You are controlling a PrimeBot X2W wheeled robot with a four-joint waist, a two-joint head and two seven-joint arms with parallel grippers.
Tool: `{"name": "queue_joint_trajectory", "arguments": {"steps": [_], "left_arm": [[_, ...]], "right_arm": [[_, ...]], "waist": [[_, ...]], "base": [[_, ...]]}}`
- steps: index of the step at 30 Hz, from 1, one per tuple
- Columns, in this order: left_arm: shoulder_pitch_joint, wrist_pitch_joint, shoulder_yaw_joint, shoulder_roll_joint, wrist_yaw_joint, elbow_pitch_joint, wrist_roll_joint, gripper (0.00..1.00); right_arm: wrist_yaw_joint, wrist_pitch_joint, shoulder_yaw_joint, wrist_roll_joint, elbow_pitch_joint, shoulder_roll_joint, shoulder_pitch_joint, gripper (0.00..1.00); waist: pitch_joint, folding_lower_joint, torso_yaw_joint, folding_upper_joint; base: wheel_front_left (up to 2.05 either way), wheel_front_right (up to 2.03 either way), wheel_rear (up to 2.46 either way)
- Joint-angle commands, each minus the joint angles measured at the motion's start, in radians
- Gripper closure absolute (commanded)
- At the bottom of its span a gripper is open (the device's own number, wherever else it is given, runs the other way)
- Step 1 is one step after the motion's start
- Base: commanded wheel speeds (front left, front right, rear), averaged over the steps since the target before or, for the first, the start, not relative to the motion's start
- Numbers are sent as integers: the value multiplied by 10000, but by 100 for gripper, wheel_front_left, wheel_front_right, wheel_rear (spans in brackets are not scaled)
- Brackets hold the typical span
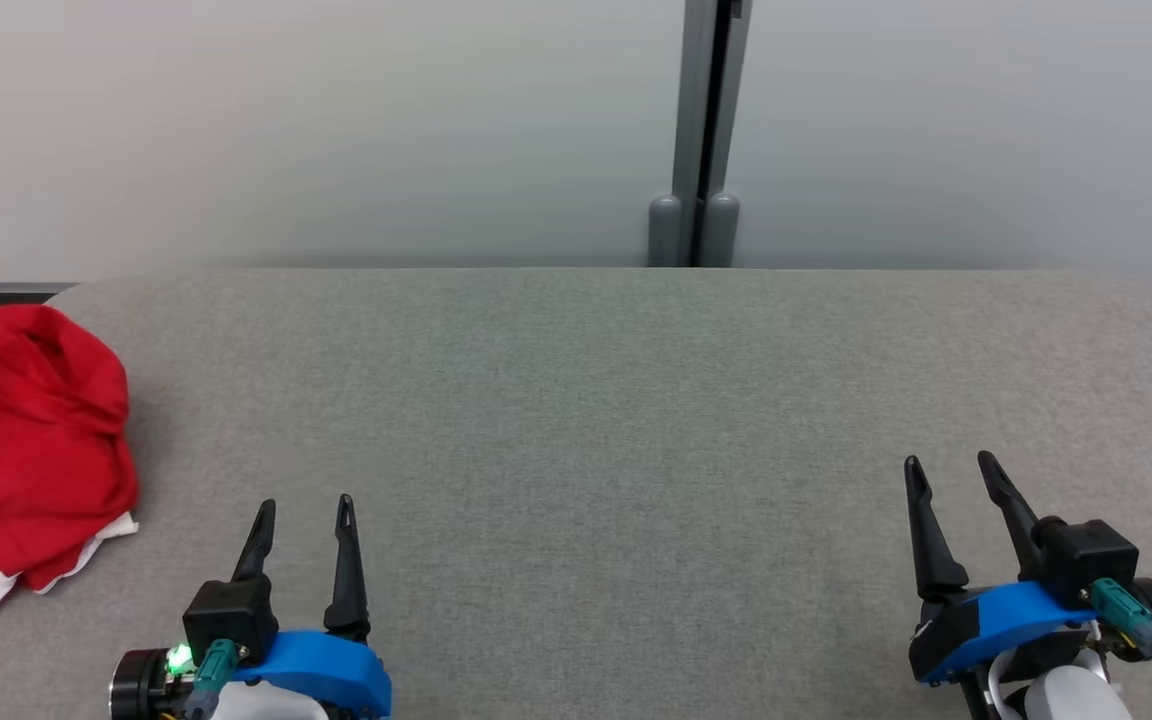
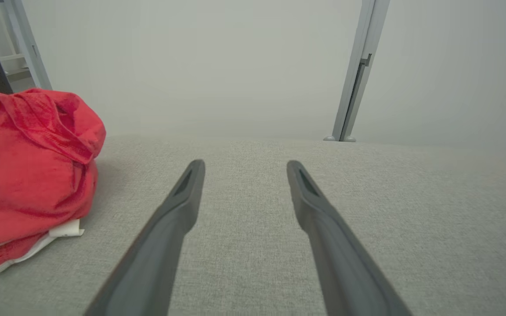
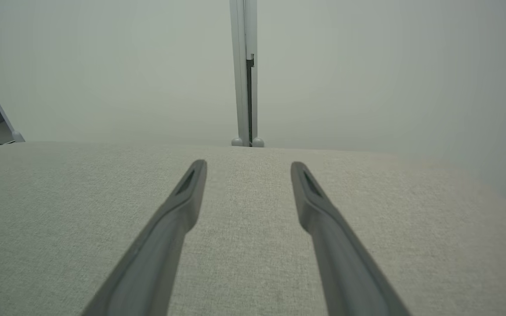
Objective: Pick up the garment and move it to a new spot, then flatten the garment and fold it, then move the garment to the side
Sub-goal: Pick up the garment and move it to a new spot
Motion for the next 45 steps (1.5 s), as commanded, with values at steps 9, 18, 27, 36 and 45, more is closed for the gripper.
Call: {"name": "queue_joint_trajectory", "arguments": {"steps": [9, 18, 27, 36, 45], "left_arm": [[91, -28, 37, 8, 75, 30, 53, 0], [341, -28, 333, 8, 56, -33, 209, 0], [658, -28, 954, -7, 151, -205, 120, 0], [684, -28, 1272, 2, 307, -507, -61, 0], [-455, -28, 1404, -2, 207, 228, -176, 0]], "right_arm": [[24, -36, 249, 12, -150, -23, 80, 0], [16, -36, 494, 132, -91, -28, 90, 0], [15, -36, 1005, 144, 40, -38, -75, 0], [15, -36, 1576, 27, 235, -32, -441, 0], [15, -36, 1673, -158, 18, -315, -291, 0]], "waist": [[299, 0, 2000, 0], [394, 0, 3754, 0], [563, 0, 4842, 0], [913, 0, 4954, 0], [1472, 0, 4914, 0]], "base": [[0, 0, 0], [0, 0, 0], [0, 0, 0], [0, 0, 0], [0, 0, 0]]}}
